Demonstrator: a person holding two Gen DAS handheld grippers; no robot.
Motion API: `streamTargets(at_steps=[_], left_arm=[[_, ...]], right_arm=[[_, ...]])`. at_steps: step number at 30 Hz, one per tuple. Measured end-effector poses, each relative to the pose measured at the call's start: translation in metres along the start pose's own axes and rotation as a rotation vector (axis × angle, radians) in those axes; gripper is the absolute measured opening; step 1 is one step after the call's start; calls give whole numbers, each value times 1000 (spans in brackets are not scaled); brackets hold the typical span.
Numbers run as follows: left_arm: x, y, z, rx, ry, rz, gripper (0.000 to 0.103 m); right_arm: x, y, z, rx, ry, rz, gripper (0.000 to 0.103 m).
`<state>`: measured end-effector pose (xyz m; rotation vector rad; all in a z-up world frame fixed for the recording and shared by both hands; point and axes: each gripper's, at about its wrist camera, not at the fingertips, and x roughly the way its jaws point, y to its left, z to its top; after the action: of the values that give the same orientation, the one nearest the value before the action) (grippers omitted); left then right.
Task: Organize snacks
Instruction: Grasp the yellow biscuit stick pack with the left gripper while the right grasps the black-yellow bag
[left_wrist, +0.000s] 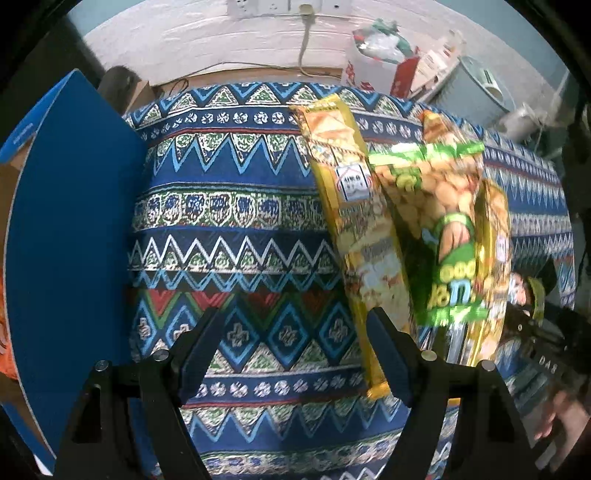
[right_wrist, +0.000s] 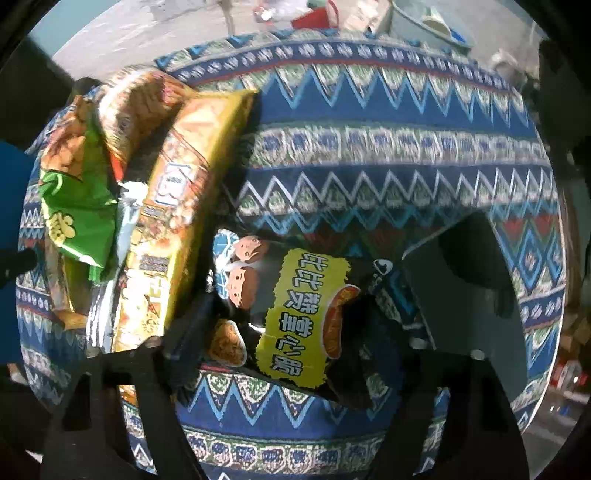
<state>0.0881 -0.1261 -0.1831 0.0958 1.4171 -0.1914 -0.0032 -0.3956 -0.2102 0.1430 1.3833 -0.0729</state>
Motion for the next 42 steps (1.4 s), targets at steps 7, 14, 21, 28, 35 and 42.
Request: streamTargets(at_steps=[7,14,21,28,35,42], left_arm=[[9,-10,21,-27,-9,-11,81],[21,-17,40,-76,-9,-40,82],[30,-24,49,-83,-33,-54,87],[45,-38,52,-29,-47,6,87],[35,-40,39,51,-71,-28,38],[20,-36,24,110,-109,14,32]], right_arm=[[-11,-9,15,-5,-55,-11,57],[-25,-23,33,10,-100,-10,57],[-33,-16,40,2,-126,14,57],[-42,-12,46,-13,-146,21,57],[-52,-5,42,-16,-158,28,57],[-63,8,46,-45,-185,28,57]])
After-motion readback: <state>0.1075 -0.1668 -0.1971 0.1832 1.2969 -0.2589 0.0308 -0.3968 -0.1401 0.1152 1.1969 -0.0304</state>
